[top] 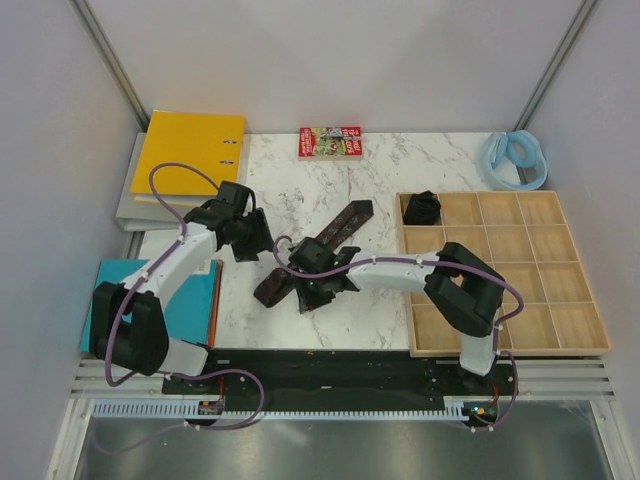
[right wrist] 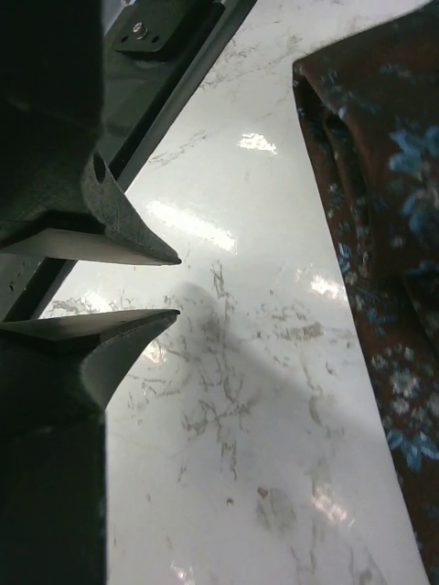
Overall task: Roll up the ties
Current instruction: Roll the tie at the center of the board.
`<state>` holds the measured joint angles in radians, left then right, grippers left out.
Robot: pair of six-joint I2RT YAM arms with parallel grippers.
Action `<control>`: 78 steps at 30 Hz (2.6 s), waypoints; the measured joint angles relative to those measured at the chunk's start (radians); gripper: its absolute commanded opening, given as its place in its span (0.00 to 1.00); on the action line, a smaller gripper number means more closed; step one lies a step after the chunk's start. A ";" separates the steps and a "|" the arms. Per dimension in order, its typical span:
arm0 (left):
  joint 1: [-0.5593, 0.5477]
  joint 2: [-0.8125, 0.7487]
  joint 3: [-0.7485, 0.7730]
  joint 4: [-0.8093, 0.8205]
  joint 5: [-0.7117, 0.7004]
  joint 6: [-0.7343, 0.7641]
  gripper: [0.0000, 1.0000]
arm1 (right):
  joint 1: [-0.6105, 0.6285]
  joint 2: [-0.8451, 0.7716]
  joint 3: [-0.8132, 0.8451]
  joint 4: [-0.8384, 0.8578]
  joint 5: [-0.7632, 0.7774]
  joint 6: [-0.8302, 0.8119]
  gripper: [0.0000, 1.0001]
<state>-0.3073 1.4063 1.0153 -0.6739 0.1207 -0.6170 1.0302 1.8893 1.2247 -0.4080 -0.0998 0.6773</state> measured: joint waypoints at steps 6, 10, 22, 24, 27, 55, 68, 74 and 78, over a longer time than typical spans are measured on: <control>0.042 0.017 -0.014 -0.004 -0.048 0.060 0.41 | 0.052 -0.002 0.002 0.050 0.047 -0.034 0.33; 0.074 0.090 -0.034 0.016 -0.030 0.092 0.33 | 0.082 -0.002 -0.002 0.126 0.084 -0.066 0.33; 0.121 0.233 -0.052 0.033 0.122 0.127 0.25 | 0.121 0.097 0.061 0.188 0.174 -0.150 0.37; 0.121 0.233 -0.064 0.034 0.142 0.132 0.25 | 0.120 0.102 0.070 0.194 0.186 -0.163 0.37; 0.120 0.233 -0.100 0.035 0.174 0.134 0.24 | 0.120 0.109 0.072 0.214 0.195 -0.181 0.37; 0.124 0.217 -0.106 -0.009 0.200 0.145 0.38 | 0.120 0.055 -0.042 0.382 0.166 -0.267 0.53; 0.201 0.027 -0.051 -0.064 0.118 0.152 0.42 | 0.104 -0.216 -0.043 0.264 0.069 -0.252 0.31; 0.201 -0.249 -0.182 -0.055 0.121 0.088 0.41 | 0.047 -0.161 0.086 0.243 0.010 -0.202 0.20; 0.201 -0.377 -0.246 -0.051 0.124 0.039 0.40 | 0.013 -0.074 0.166 0.243 -0.037 -0.179 0.16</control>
<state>-0.1062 1.0294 0.7692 -0.7254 0.2447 -0.5781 1.0431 1.8156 1.3907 -0.1654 -0.1368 0.4984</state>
